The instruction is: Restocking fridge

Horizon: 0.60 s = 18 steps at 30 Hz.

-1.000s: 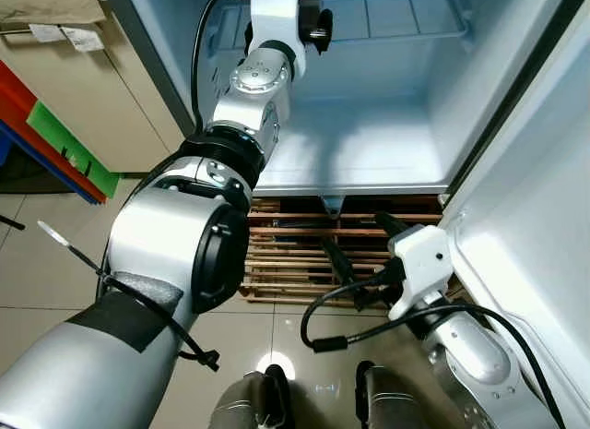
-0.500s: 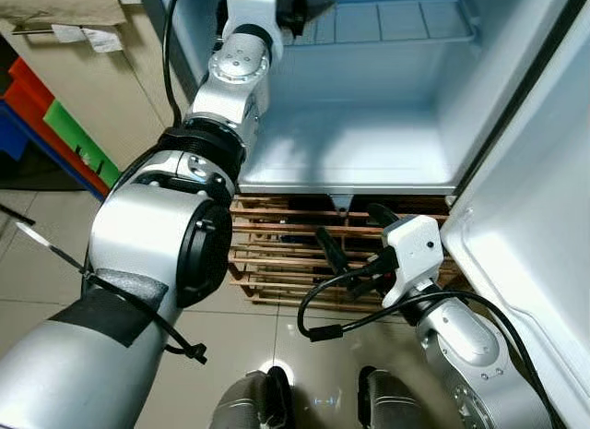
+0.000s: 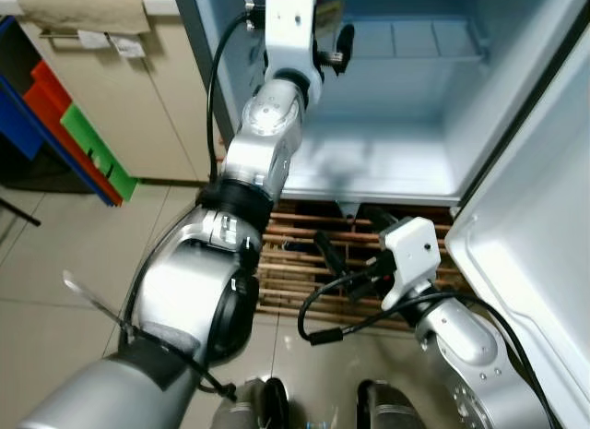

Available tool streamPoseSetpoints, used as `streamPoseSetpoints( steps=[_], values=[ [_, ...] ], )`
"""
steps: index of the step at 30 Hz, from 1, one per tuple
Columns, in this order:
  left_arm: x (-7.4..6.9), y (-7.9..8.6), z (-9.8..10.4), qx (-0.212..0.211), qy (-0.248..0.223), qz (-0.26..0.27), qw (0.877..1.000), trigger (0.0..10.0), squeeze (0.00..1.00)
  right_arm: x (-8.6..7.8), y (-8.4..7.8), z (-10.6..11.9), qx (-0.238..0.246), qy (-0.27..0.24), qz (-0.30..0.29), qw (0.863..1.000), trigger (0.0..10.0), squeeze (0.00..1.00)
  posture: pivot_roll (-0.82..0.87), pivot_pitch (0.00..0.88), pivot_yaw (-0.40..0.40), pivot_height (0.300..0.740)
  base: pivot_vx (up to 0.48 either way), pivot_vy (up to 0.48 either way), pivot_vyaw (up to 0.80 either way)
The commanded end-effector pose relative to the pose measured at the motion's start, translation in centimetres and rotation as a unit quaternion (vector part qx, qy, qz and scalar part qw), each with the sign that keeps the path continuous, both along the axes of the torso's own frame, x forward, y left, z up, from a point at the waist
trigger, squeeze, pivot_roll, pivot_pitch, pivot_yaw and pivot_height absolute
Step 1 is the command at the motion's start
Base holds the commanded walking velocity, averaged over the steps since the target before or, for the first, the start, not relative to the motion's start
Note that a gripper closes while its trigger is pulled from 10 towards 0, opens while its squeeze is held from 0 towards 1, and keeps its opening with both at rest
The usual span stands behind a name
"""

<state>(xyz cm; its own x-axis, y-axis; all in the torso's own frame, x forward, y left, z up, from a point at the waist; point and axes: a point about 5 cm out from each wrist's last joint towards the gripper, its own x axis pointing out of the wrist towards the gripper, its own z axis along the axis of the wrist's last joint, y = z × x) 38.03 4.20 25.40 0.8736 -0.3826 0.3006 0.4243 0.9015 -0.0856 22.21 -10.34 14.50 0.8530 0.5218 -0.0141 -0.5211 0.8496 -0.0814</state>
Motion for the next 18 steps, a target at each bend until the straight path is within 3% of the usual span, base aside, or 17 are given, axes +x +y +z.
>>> streamPoseSetpoints(
  steps=[1, 2, 3, 5, 6, 7, 8, 10, 13, 14, 18],
  values=[
    [-1.0, -0.1, 0.1, -0.001, -0.014, -0.033, 0.999, 10.0, 0.00, 0.0, 0.0, -0.1, 0.006, -0.002, -0.001, 1.000, 10.0, 0.00, -0.18, 0.066, 0.105, 0.740, 0.000, 0.000, 0.00],
    [-1.7, 0.9, -1.4, 0.005, -0.004, -0.025, 1.000, 10.0, 0.00, 0.4, -0.3, 0.0, 0.008, -0.007, -0.015, 1.000, 10.0, 0.00, -0.18, 0.054, 0.108, 0.740, 0.000, 0.000, 0.00],
    [-1.7, 0.9, -1.4, 0.005, -0.004, -0.025, 1.000, 10.0, 0.00, 0.4, -0.3, 0.0, 0.008, -0.007, -0.015, 1.000, 10.0, 0.00, -0.18, 0.054, 0.108, 0.740, 0.000, 0.000, 0.00],
    [-3.2, 3.0, -4.1, 0.005, 0.024, -0.016, 1.000, 10.0, 0.00, 1.3, -1.2, 0.3, 0.020, -0.018, -0.055, 0.998, 10.0, 0.00, -0.17, 0.035, 0.110, 0.740, 0.000, 0.000, 0.00],
    [-3.2, 3.0, -4.1, 0.005, 0.024, -0.016, 1.000, 10.0, 0.00, 1.3, -1.2, 0.3, 0.020, -0.018, -0.055, 0.998, 10.0, 0.00, -0.17, 0.035, 0.110, 0.740, 0.000, 0.000, 0.00],
    [-4.2, 4.8, -5.8, 0.010, 0.040, 0.011, 0.999, 10.0, 0.00, 2.0, -2.1, 0.4, 0.028, -0.022, -0.085, 0.996, 10.0, 0.00, -0.16, 0.010, 0.105, 0.740, 0.000, 0.000, 0.00],
    [-4.2, 4.8, -5.8, 0.010, 0.040, 0.011, 0.999, 10.0, 0.00, 2.0, -2.1, 0.4, 0.028, -0.022, -0.085, 0.996, 10.0, 0.00, -0.16, 0.010, 0.105, 0.740, 0.000, 0.000, 0.00],
    [-6.0, 8.0, -8.2, 0.025, 0.062, 0.073, 0.995, 10.0, 0.00, 3.1, -3.9, 0.6, 0.041, -0.030, -0.145, 0.988, 10.0, 0.00, -0.14, 0.000, 0.088, 0.740, 0.000, 0.000, 0.00],
    [-7.1, 9.4, -9.1, 0.037, 0.071, 0.102, 0.992, 10.0, 0.00, 3.7, -5.0, 0.5, 0.042, -0.034, -0.186, 0.981, 10.0, 0.00, -0.13, 0.000, 0.076, 0.740, 0.000, 0.000, 0.00],
    [-7.5, 9.7, -9.5, 0.058, 0.065, 0.109, 0.990, 10.0, 0.00, 4.0, -5.4, 0.2, 0.045, -0.031, -0.201, 0.978, 10.0, 0.00, -0.12, 0.000, 0.067, 0.740, 0.000, 0.000, 0.00],
    [-8.0, 10.0, -10.7, 0.088, 0.074, 0.119, 0.986, 10.0, 0.00, 4.3, -5.8, -0.2, 0.057, -0.024, -0.222, 0.973, 10.0, 0.00, -0.11, 0.000, 0.059, 0.740, 0.000, 0.000, 0.00]
  ],
)
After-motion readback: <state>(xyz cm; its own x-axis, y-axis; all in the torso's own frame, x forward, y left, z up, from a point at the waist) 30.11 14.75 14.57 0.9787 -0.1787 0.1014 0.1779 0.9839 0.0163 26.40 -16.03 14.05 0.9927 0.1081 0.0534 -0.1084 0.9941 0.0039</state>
